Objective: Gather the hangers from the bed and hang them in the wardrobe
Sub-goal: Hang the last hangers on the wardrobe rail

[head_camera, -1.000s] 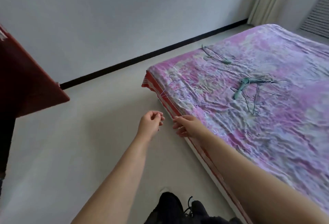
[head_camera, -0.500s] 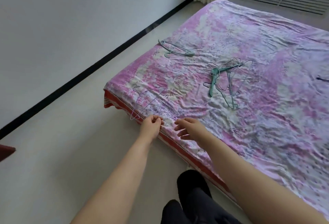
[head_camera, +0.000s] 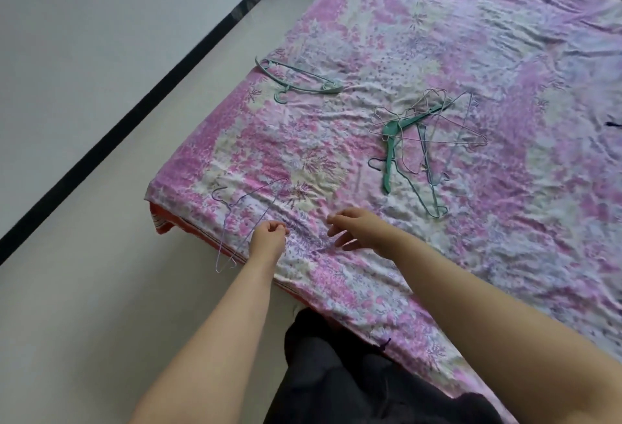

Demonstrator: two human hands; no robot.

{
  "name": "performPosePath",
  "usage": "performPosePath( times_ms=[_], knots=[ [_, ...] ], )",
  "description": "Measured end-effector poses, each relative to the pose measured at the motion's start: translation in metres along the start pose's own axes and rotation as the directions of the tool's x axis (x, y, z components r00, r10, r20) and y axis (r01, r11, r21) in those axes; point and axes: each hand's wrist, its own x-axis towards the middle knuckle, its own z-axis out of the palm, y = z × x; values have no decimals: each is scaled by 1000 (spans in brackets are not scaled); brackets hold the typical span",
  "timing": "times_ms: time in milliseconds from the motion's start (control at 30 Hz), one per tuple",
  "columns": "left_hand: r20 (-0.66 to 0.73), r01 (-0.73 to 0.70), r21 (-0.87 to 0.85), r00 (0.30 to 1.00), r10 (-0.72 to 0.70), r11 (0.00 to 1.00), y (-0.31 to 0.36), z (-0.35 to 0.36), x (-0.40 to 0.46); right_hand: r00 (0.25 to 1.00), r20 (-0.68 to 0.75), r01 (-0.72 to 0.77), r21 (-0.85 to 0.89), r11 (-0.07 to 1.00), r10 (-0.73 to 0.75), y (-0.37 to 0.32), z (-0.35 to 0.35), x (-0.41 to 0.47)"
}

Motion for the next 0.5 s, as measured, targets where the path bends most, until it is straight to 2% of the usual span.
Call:
performPosePath(
  times_ms=[100,267,367,500],
  knots=[
    [24,49,47,998,-50,998,12,10,48,995,77,-55,-22,998,57,-8,-16,34],
    [53,109,205,991,-122,973,26,27,132,997,3,-83,71,994,83,-26,-46,101],
    [35,140,366,986,-164,920,24,37,181,992,-23,-117,140,983,121,-28,-64,145],
    [55,171,575,967,-247,800,8,49,243,982,-35,-180,134,974,186,-14,-81,211]
  ],
)
